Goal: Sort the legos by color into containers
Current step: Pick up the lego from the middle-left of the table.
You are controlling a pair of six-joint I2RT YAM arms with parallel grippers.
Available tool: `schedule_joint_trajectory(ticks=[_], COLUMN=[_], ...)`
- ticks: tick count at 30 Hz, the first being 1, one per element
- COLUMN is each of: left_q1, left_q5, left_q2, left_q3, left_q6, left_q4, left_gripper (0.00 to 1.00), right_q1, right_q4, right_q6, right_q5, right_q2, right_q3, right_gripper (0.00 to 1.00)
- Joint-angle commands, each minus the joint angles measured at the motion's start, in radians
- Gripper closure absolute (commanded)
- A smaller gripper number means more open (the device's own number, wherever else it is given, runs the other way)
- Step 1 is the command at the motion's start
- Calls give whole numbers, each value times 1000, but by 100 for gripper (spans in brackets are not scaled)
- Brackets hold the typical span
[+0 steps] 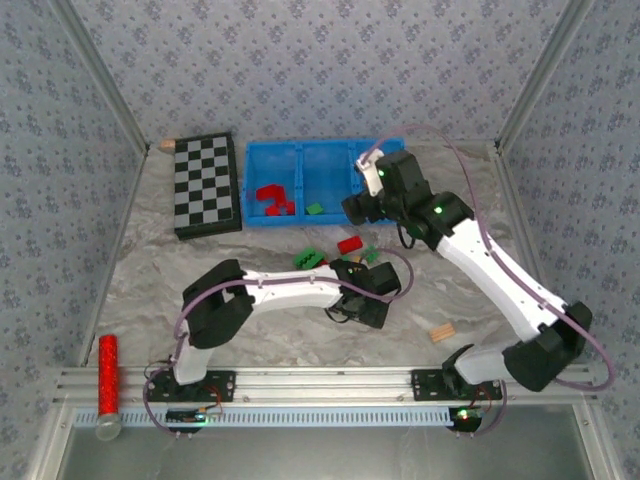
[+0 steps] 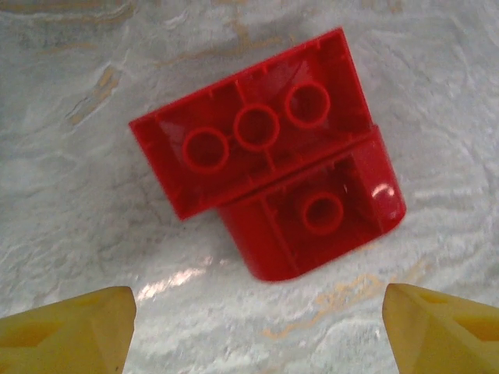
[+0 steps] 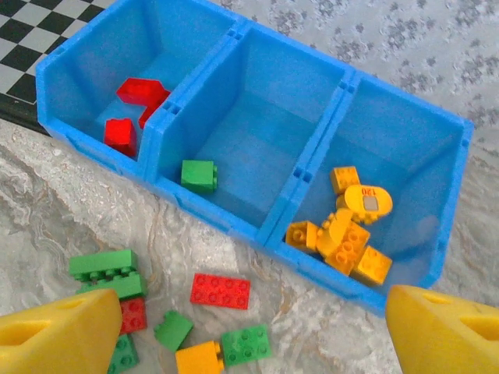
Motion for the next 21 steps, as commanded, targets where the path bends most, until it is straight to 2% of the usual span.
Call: schedule_joint_trajectory(ticks=[1,6,16,21], left_q1=[2,1,10,15], left_q5=[-6,15,-13,-17], left_q2=[59,128,207,227], left_q3=[74,149,239,243], left_q6=[-51,-72,-99,-112], left_q4=[-18,-38,-102,-124], left_gripper=[17,17,16,20], right_q1=[-13,-53,-92,-104], right_q4=[37,38,53,44], right_q6=[65,75,90,97], right_q5=[-5,-32,-56,-59], right_q2=[-71,-122,-211,-220], right_q3=[-63,-131,-234,-241], right_gripper=[11,11,11,12])
